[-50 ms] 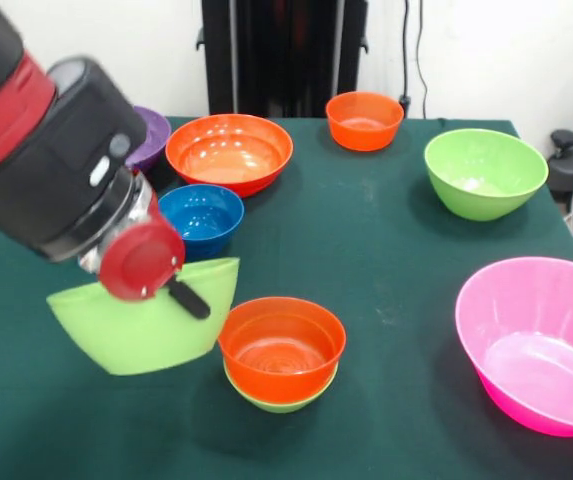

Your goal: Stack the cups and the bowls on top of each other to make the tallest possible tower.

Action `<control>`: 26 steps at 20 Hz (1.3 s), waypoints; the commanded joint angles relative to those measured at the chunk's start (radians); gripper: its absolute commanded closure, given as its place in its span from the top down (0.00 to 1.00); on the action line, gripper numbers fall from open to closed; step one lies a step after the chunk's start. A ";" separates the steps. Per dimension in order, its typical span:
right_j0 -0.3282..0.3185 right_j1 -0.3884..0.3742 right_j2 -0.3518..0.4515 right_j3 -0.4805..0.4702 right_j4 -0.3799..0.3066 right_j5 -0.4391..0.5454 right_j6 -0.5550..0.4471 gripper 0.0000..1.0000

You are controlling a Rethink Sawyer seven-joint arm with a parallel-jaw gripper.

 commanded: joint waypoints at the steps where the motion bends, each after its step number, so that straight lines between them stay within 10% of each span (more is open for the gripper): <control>1: -0.020 0.070 0.286 -0.195 -0.238 0.161 0.042 0.00; 26: -0.170 0.041 1.300 -0.339 -1.238 0.574 -0.023 0.00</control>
